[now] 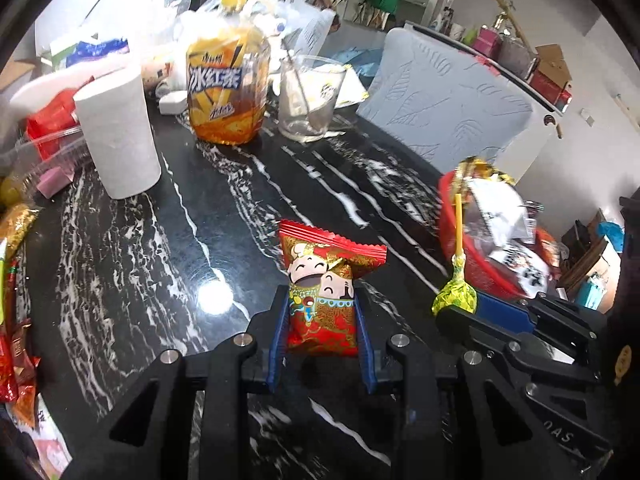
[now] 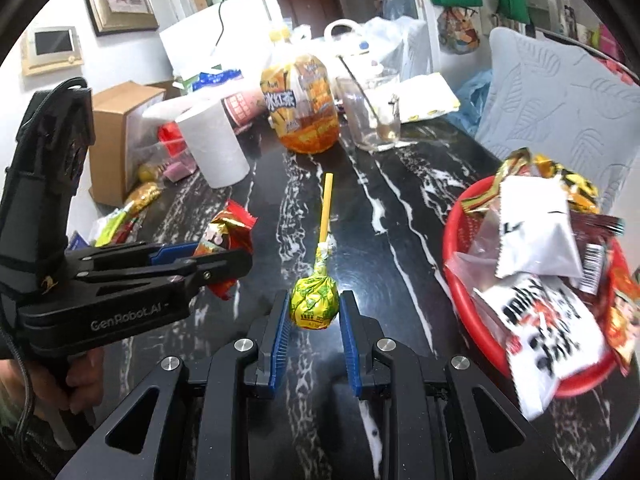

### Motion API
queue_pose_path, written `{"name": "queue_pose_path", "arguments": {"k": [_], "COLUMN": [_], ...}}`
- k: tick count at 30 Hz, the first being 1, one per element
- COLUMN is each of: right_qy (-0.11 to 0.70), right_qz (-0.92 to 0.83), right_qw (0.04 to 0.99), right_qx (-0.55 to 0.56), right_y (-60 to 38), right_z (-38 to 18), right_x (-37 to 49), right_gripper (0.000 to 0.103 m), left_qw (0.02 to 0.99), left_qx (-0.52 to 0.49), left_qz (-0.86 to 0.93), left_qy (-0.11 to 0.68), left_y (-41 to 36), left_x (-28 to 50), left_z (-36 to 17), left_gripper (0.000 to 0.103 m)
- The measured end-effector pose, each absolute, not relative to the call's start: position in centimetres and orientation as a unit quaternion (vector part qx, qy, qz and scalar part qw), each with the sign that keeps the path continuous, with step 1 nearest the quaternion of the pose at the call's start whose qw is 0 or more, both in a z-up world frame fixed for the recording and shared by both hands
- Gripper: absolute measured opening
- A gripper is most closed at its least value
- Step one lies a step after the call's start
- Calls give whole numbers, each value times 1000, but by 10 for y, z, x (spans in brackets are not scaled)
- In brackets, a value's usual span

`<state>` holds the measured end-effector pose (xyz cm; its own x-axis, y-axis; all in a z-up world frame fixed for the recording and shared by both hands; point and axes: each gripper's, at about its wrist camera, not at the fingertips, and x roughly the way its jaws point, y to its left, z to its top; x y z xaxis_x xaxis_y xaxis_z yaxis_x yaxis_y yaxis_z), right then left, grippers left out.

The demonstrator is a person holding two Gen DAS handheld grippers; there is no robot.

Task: Organize snacks
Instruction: 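Lift both held items and carry them over the red mesh basket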

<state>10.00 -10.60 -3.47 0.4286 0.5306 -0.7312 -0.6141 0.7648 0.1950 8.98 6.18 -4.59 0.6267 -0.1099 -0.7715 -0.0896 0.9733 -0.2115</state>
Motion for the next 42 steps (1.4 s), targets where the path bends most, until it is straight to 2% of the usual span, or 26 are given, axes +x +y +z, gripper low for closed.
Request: {"name": "queue_pose_path", "arguments": {"k": [10,23,42], "right_qy": [378,352,361], "right_qz": [333,295,234], "right_qw": [863,888,903], "right_qx": [-37,-23,9], "right_y": [-131,-181,-250], "right_z": [-7,9,6], "right_x": [66,25,18], "right_gripper": [24,24,24], "left_qw": [913,919,908], "left_qx": [-93,-80,-66], "left_qz": [-26,-86,-154], "left_qy": [397,376,384], "left_y": [34,-18,-82], "left_x": [54,31,53], "left_z": [-14,-2,-8], "left_gripper": [29,29,29]}}
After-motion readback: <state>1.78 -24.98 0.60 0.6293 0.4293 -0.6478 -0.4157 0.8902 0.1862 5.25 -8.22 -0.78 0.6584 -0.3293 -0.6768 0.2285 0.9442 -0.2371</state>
